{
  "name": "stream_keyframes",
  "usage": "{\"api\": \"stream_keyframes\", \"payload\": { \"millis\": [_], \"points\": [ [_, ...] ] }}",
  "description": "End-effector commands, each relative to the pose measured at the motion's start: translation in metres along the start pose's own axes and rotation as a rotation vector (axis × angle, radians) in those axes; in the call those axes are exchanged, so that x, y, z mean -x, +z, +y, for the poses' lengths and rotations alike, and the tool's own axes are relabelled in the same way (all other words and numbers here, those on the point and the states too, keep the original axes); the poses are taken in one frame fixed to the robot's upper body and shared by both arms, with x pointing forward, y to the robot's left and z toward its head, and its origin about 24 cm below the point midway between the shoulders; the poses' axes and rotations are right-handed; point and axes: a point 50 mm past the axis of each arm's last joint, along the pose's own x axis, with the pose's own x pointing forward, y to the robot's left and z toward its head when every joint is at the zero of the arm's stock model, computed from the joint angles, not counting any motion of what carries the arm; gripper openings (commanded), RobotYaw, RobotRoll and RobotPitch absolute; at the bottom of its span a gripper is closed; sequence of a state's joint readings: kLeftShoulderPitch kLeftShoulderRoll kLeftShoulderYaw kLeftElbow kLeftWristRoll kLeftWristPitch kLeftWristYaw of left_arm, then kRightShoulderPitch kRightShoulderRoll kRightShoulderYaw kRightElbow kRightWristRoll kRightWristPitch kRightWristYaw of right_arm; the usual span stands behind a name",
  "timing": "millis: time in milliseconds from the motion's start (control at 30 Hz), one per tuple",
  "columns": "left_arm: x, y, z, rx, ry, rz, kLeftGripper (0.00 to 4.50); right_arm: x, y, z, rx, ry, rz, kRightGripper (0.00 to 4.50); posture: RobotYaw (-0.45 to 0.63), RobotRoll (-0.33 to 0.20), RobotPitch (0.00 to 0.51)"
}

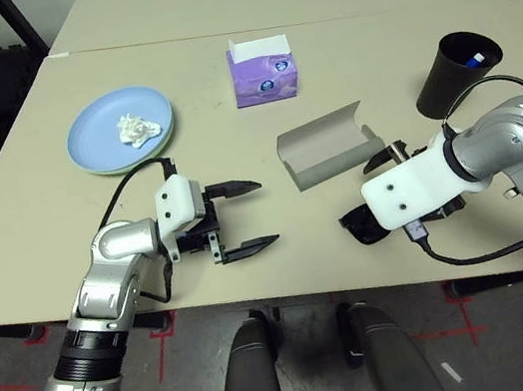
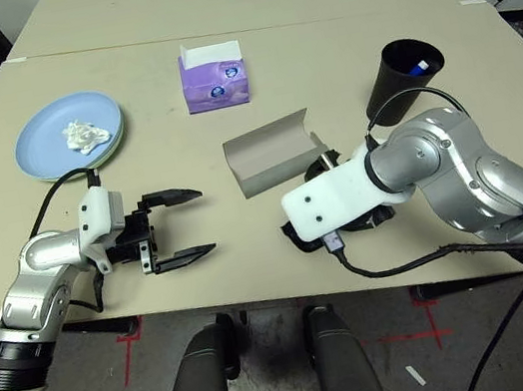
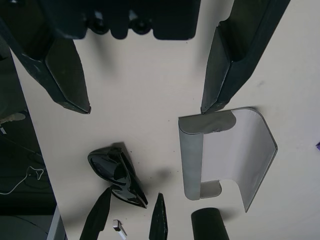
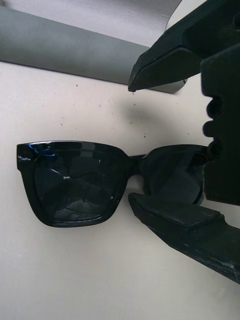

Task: Organize and tidy the items on the table.

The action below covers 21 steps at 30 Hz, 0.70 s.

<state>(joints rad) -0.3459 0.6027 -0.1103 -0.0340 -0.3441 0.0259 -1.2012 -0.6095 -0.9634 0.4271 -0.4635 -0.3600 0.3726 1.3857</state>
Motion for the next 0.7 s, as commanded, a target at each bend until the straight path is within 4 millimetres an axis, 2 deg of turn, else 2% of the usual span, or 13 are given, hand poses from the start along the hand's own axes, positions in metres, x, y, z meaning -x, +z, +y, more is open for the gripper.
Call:
{"api": "stream_keyframes", "payload": {
  "millis": [33, 700],
  "points": [
    [-0.002, 0.0, -0.005, -0.008, -0.024, 0.02, 4.48, -0.004, 0.0, 0.003, 0.009, 0.034, 0.001, 4.5, 0.03, 0.0, 0.208],
    [-0.003, 0.001, -0.003, -0.012, -0.022, 0.025, 4.48, -0.018, 0.0, 0.003, 0.003, 0.041, 0.003, 4.5, 0.03, 0.0, 0.206]
  ]
}}
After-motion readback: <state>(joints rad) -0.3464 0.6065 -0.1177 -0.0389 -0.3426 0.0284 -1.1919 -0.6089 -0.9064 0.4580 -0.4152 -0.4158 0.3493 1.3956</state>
